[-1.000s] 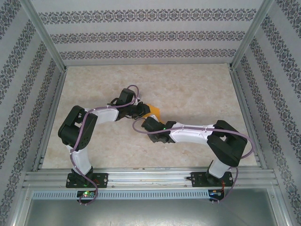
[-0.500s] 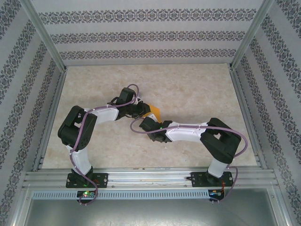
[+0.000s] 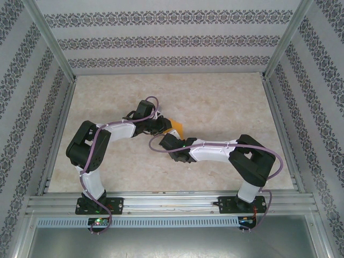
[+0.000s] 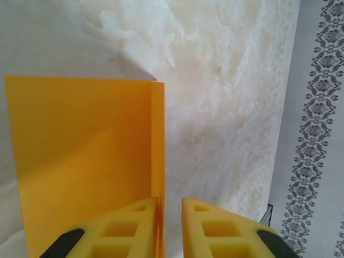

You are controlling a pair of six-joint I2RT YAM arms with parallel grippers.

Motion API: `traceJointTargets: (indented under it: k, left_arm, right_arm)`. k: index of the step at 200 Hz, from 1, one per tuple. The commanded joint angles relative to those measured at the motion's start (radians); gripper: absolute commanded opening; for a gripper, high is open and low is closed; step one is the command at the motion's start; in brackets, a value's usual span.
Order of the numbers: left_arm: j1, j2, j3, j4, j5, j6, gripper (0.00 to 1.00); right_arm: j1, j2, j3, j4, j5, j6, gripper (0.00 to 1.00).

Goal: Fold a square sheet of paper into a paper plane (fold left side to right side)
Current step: Fourth fold the wing at the center of the table.

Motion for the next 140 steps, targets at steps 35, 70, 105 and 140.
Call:
traceJointTargets:
  k: [35, 70, 105, 140]
  left_arm:
    - [-0.006, -0.048, -0.013, -0.019, -0.051, 0.006, 0.26]
    - [0.041, -0.106, -0.061, -0.025, -0.050, 0.013, 0.32]
    - [0.109, -0.198, -0.092, -0.112, -0.049, 0.071, 0.36]
    - [0.214, -0.296, -0.139, -0.178, -0.034, 0.115, 0.37]
  right_arm:
    - [0.007, 0.023, -0.003, -0.017, 0.025, 0.023, 0.02]
    - [0.006, 0.029, -0.013, -0.016, 0.020, 0.027, 0.00]
    - [-0.003, 0.012, -0.024, -0.009, -0.001, 0.023, 0.00]
    - [-0.030, -0.031, -0.058, 0.031, -0.078, 0.019, 0.00]
